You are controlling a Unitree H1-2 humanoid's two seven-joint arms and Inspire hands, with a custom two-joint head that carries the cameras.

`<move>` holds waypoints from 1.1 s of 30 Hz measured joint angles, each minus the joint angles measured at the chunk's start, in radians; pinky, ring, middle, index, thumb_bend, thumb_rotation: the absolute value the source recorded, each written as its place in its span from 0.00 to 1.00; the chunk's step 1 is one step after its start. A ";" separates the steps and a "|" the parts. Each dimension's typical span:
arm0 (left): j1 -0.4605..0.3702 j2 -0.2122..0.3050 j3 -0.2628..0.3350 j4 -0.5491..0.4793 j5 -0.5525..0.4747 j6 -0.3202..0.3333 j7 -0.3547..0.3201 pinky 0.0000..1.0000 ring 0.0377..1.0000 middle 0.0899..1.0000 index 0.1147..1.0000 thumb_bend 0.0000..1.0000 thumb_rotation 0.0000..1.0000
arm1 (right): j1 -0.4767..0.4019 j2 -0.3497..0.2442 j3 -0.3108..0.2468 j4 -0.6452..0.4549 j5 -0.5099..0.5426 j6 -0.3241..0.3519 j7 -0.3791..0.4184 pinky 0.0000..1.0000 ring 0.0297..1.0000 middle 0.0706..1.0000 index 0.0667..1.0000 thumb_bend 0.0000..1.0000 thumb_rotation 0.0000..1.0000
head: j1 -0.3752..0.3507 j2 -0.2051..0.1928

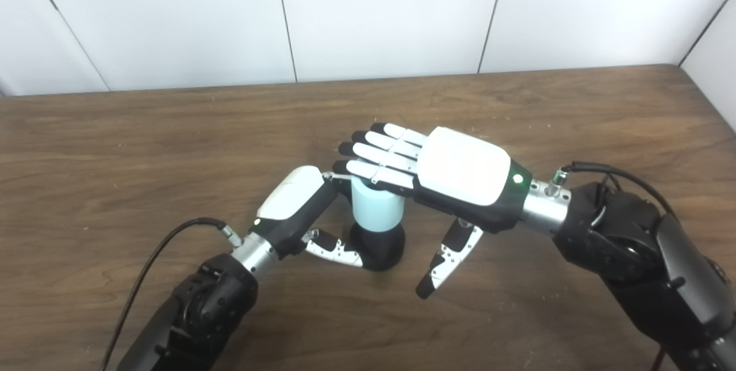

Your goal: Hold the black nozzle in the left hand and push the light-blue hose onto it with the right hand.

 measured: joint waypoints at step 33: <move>-0.001 0.000 0.001 0.000 0.000 0.004 -0.004 0.78 0.57 0.45 0.40 0.52 0.00 | -0.001 0.000 0.013 0.024 0.000 -0.005 -0.034 1.00 1.00 1.00 1.00 0.82 0.55 | 0.002 0.003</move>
